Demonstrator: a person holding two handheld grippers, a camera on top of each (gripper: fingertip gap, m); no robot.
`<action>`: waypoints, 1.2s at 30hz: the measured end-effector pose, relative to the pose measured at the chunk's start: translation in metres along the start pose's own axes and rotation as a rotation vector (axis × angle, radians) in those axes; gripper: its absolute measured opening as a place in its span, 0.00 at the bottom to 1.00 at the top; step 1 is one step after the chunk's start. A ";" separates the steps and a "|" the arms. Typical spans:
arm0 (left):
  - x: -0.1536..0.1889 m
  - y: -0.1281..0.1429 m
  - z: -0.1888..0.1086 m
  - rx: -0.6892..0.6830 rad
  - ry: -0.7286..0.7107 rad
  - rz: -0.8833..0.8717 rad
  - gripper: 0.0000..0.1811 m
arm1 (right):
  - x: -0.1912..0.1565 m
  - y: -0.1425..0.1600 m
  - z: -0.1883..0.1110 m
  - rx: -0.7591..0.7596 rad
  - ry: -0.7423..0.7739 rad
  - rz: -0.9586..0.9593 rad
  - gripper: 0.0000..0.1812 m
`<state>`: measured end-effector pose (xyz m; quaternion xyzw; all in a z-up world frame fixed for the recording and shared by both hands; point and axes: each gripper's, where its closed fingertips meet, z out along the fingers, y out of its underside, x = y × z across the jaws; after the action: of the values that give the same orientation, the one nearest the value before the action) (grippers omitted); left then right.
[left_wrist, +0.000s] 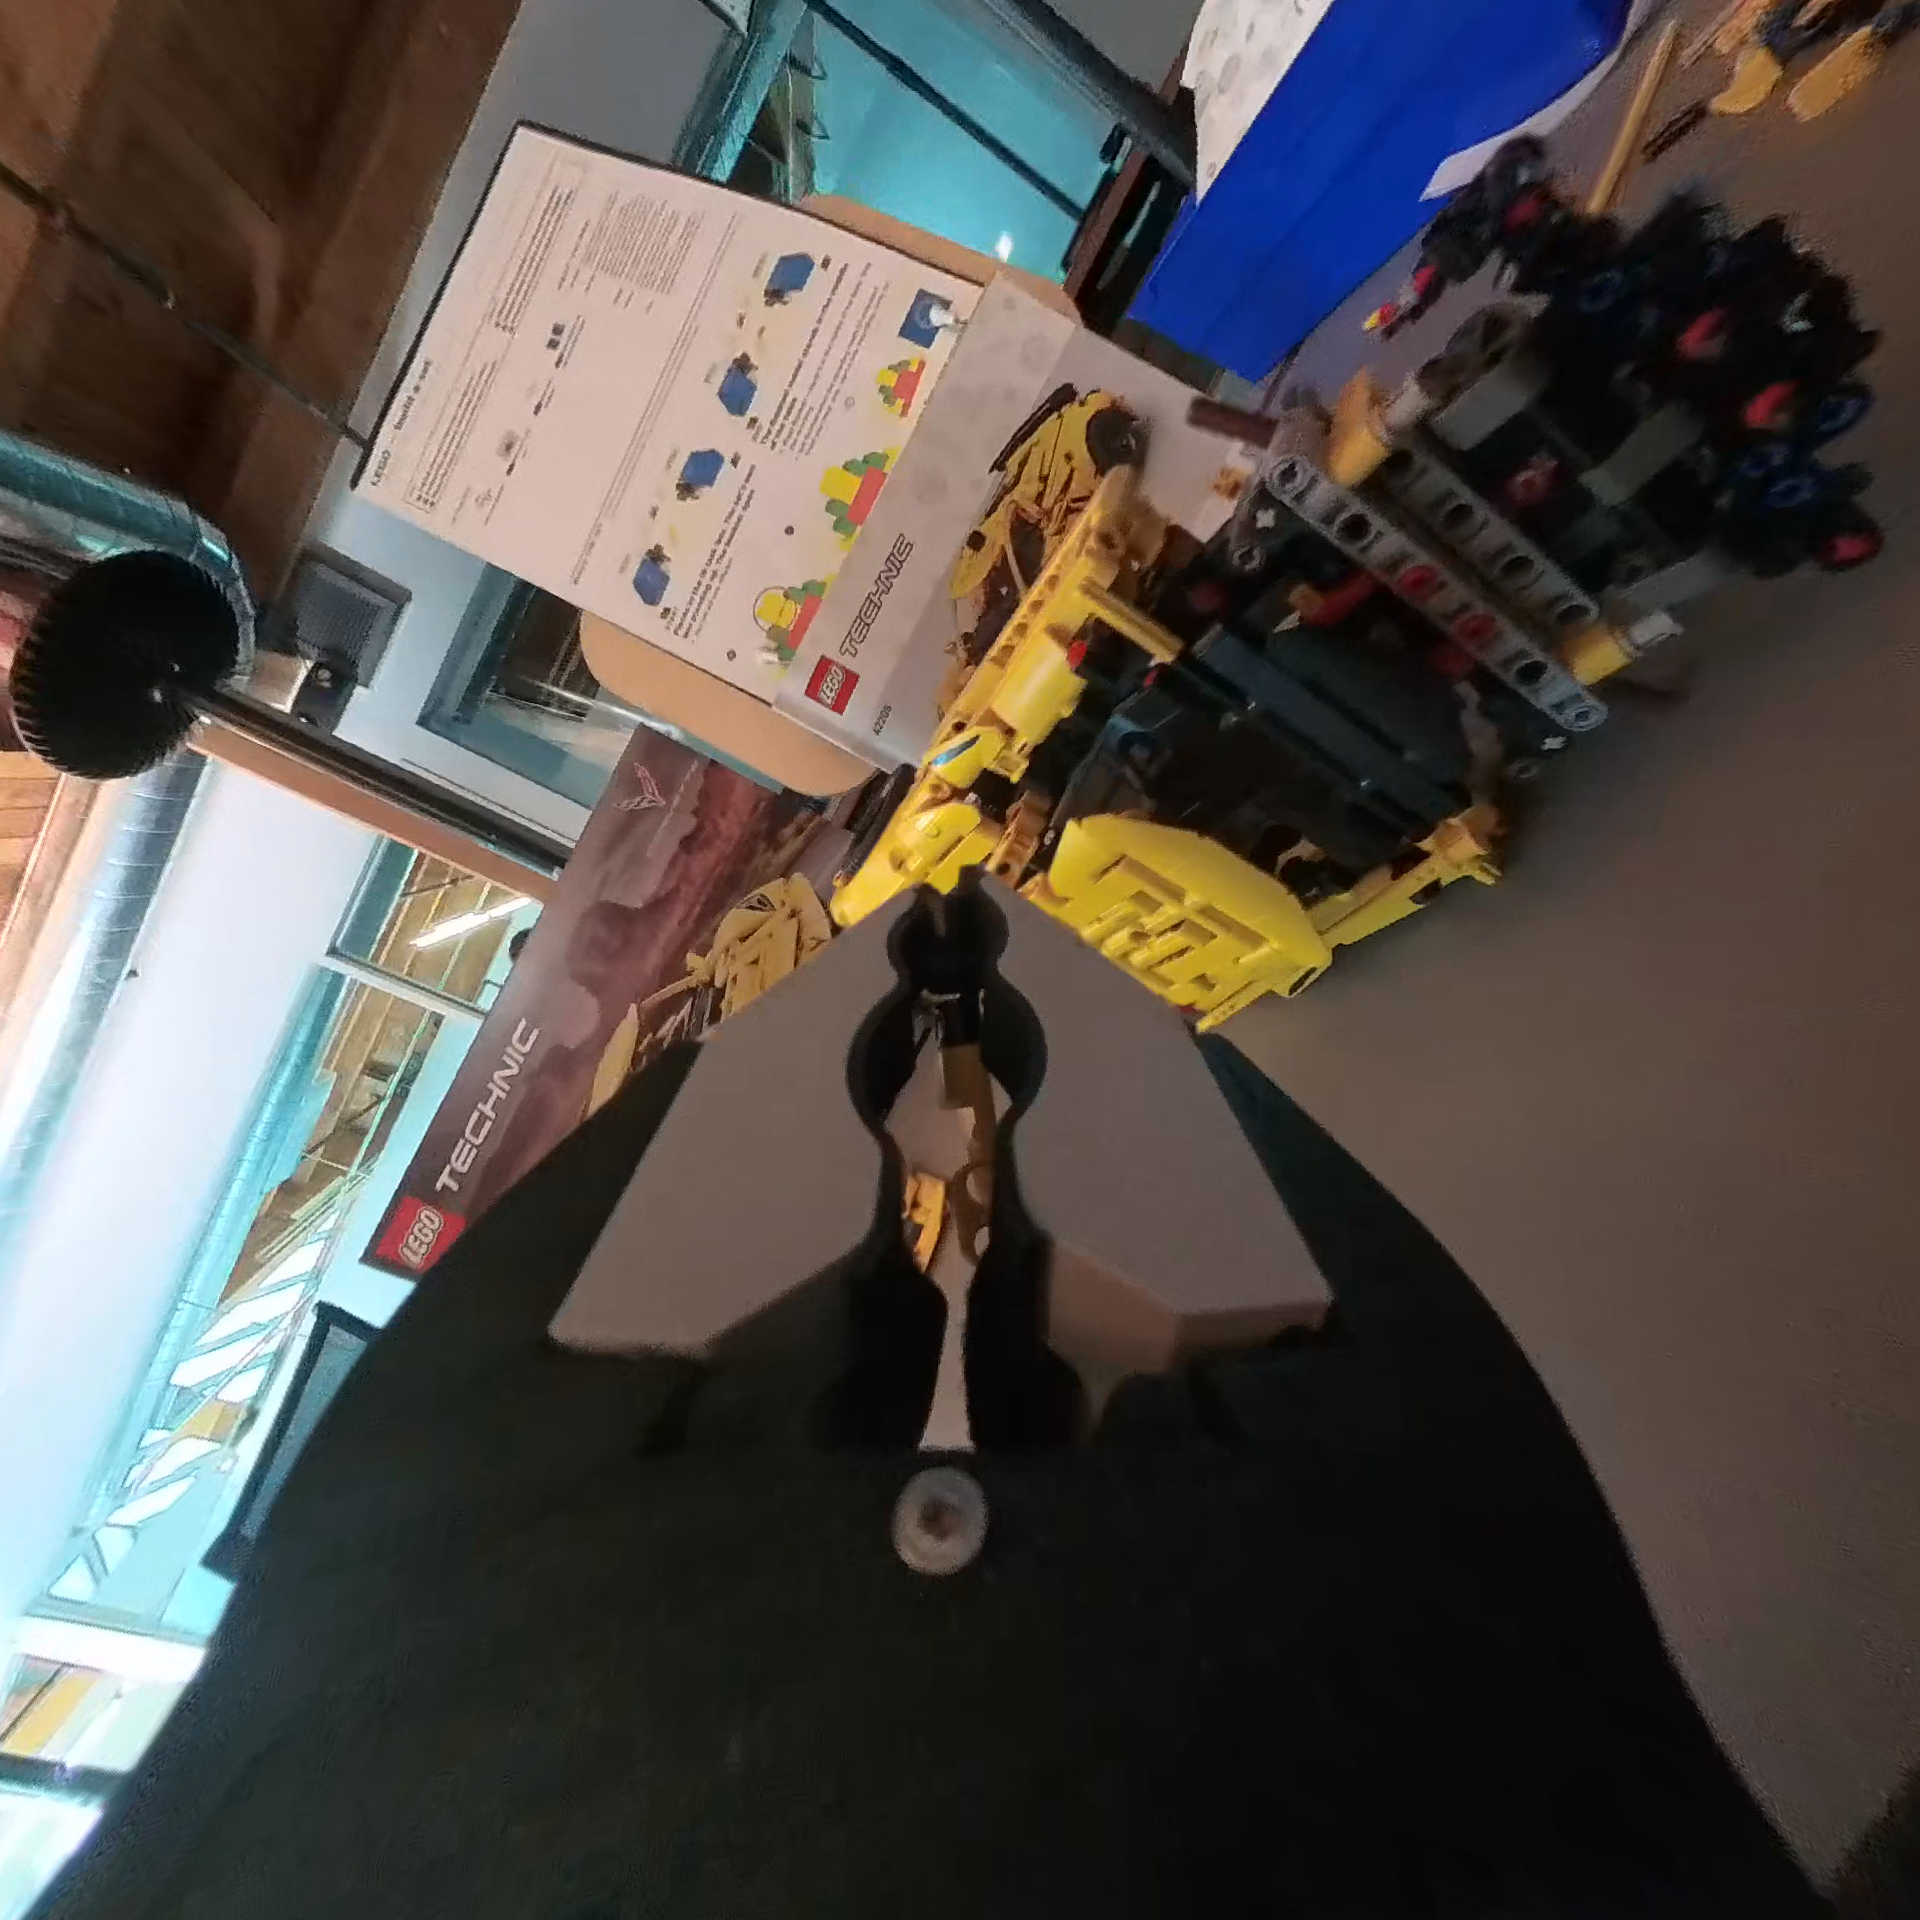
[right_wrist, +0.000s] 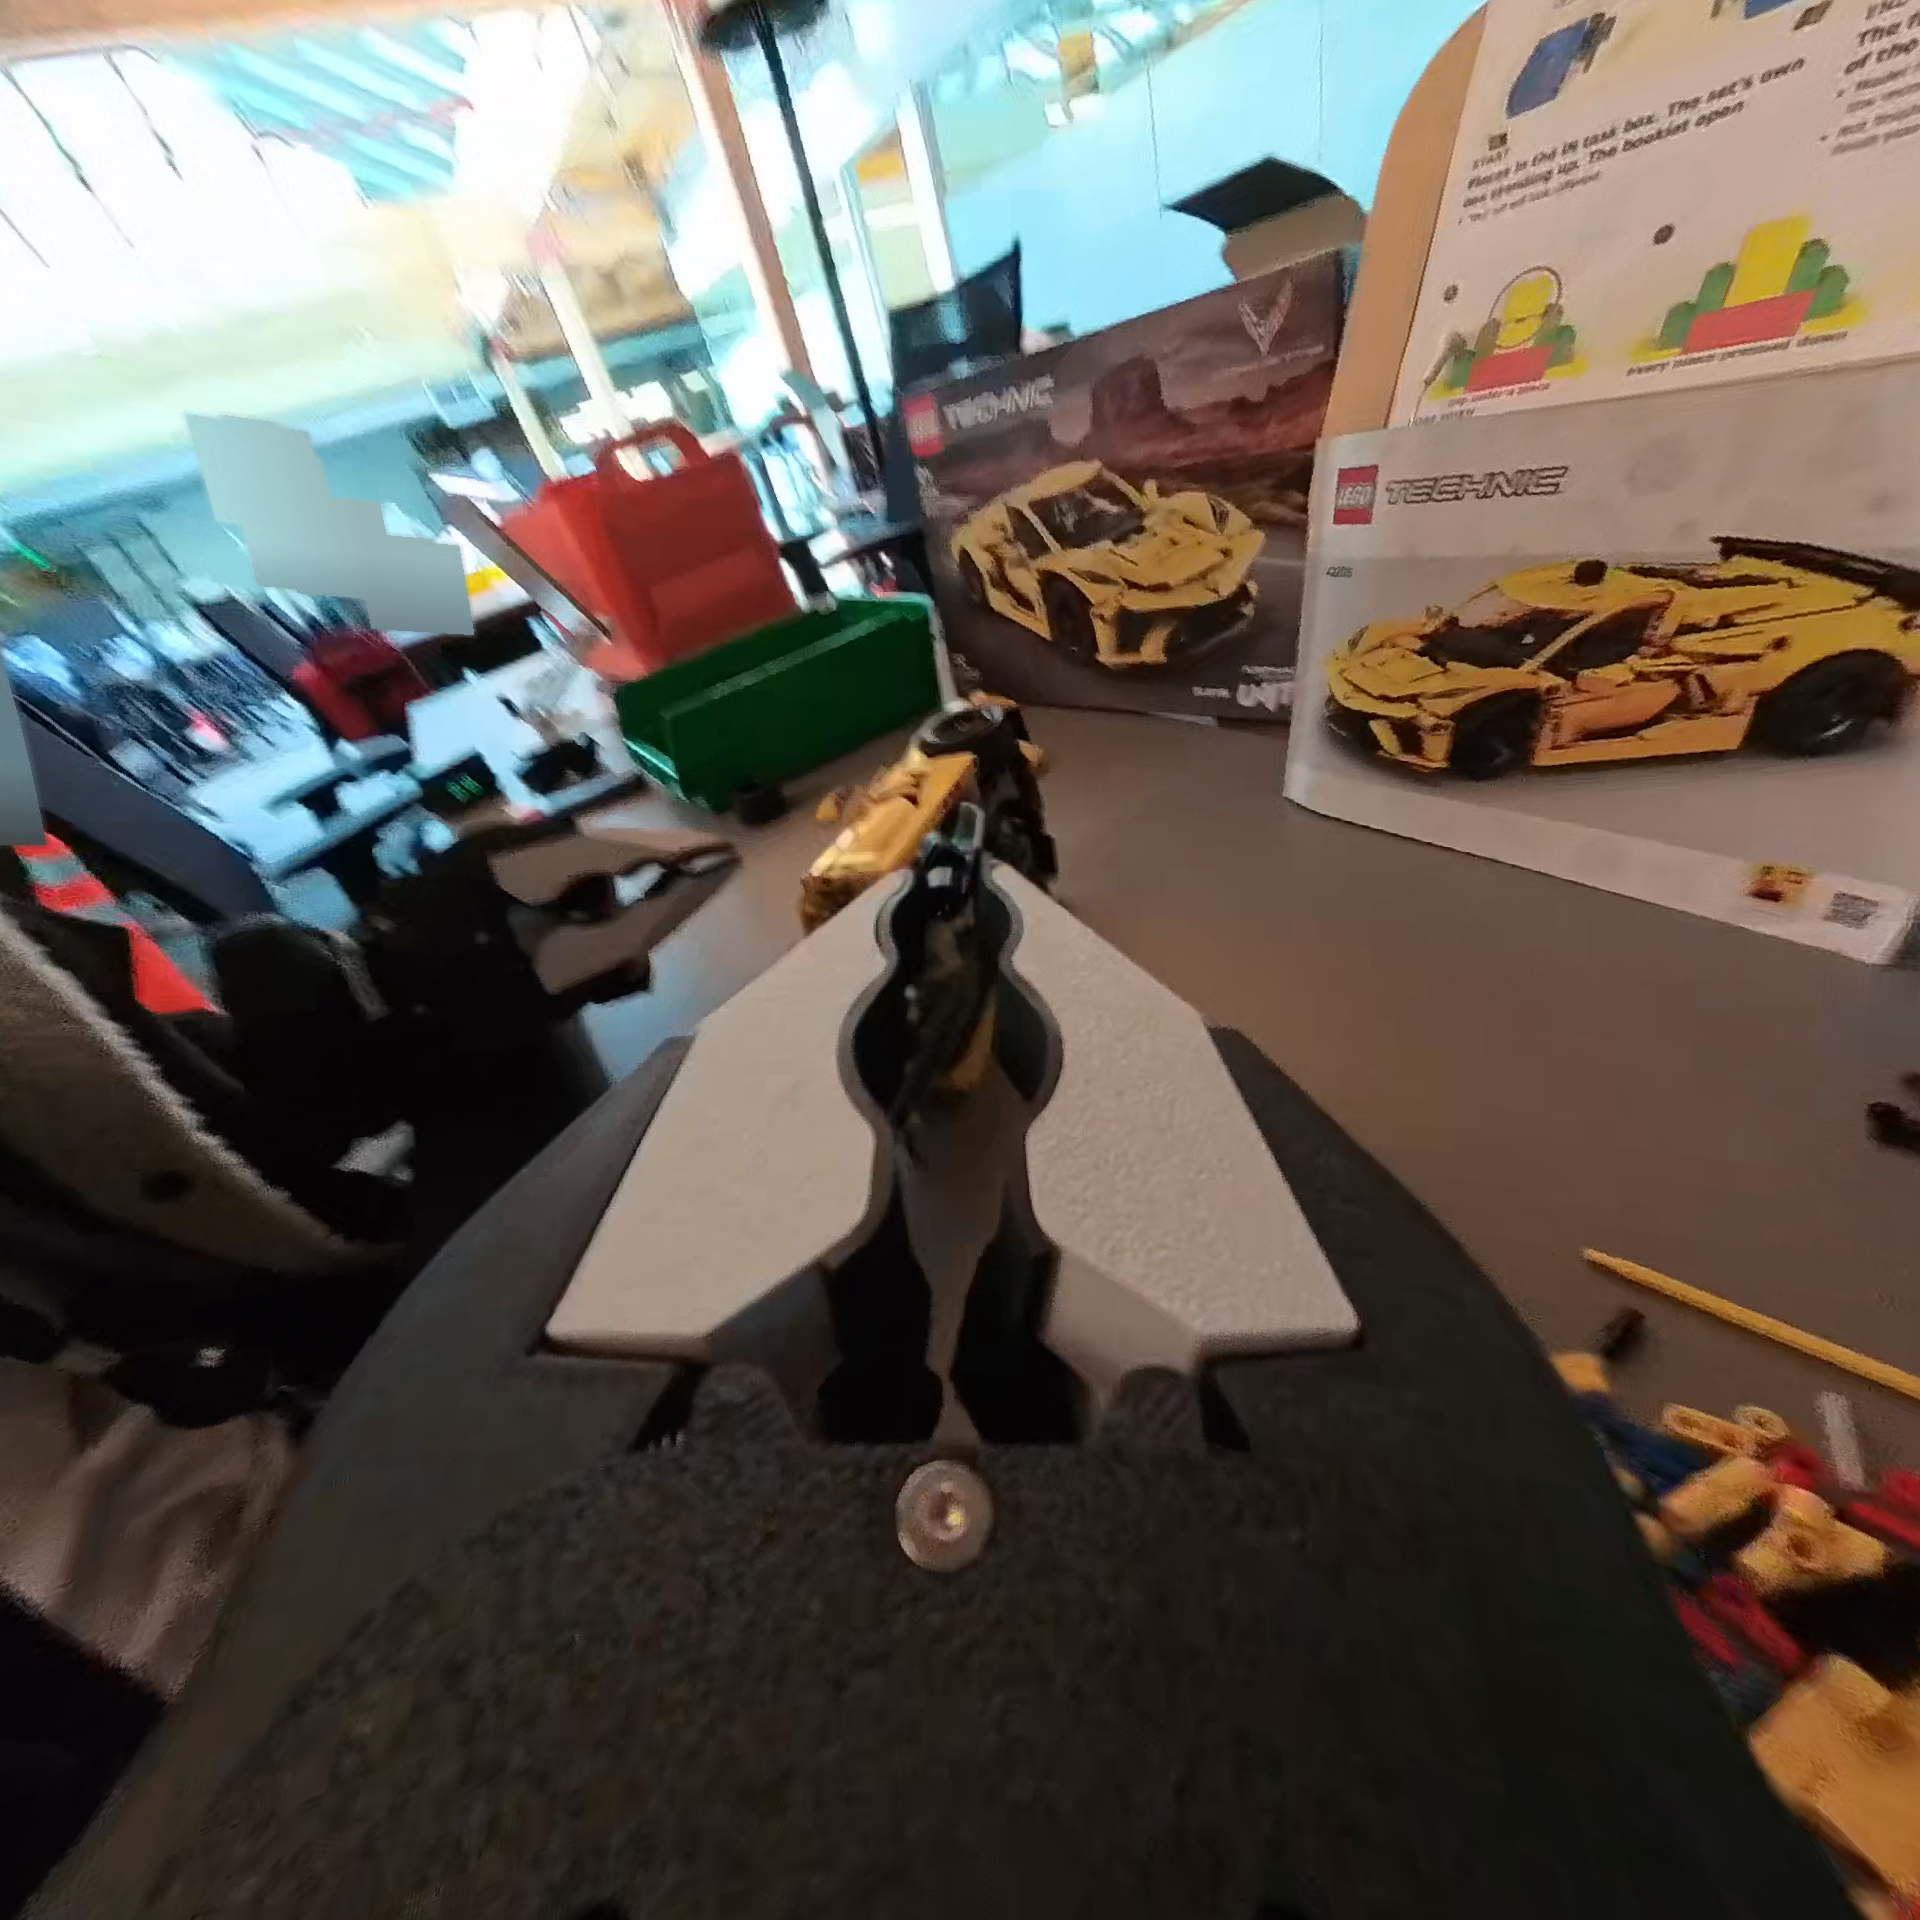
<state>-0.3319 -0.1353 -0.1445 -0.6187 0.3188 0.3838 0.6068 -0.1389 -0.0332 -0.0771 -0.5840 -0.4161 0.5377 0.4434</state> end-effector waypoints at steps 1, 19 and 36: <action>0.001 -0.002 0.000 0.008 0.002 -0.009 0.02 | -0.004 -0.003 -0.001 0.031 -0.044 0.044 0.04; 0.117 0.017 -0.018 -0.144 0.751 -0.212 0.06 | -0.064 0.068 0.077 -0.152 -0.231 0.080 0.04; 0.006 -0.074 -0.045 0.388 1.165 -1.531 0.06 | -0.129 0.072 0.103 -0.088 -0.389 -0.005 0.04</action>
<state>-0.2615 -0.1749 -0.1139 -0.6403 0.1387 -0.5379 0.5306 -0.2510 -0.1688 -0.1165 -0.4869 -0.5185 0.6207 0.3299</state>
